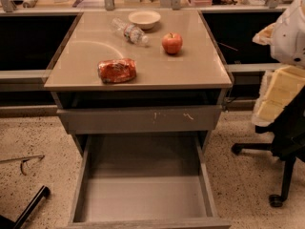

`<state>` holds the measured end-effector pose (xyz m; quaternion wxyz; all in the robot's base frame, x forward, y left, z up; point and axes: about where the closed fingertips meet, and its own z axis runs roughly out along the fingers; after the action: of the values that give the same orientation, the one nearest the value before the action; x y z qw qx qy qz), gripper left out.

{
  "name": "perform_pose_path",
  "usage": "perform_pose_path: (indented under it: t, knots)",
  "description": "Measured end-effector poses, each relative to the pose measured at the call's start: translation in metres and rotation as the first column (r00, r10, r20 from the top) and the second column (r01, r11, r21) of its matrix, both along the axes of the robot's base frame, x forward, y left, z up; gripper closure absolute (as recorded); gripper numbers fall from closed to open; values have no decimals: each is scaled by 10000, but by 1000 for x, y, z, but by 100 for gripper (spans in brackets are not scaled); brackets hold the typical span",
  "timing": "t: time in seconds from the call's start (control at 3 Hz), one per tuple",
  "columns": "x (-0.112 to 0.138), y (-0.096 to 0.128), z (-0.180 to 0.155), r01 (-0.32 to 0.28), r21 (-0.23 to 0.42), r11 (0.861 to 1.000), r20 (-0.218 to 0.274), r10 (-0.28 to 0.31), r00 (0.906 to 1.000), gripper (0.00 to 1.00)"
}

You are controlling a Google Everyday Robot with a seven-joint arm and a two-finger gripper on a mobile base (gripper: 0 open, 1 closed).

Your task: Place coke can into middle drawer

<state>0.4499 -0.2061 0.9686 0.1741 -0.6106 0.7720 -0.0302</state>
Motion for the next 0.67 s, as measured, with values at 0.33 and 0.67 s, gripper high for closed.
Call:
perform_pose_path:
  t: [0.33,0.67]
  knots:
    - [33,33,-37,-782,674,9947,-101,791,9968,0]
    - [69,85,-77,-1598,1749,9715,-370,1686,9850,0]
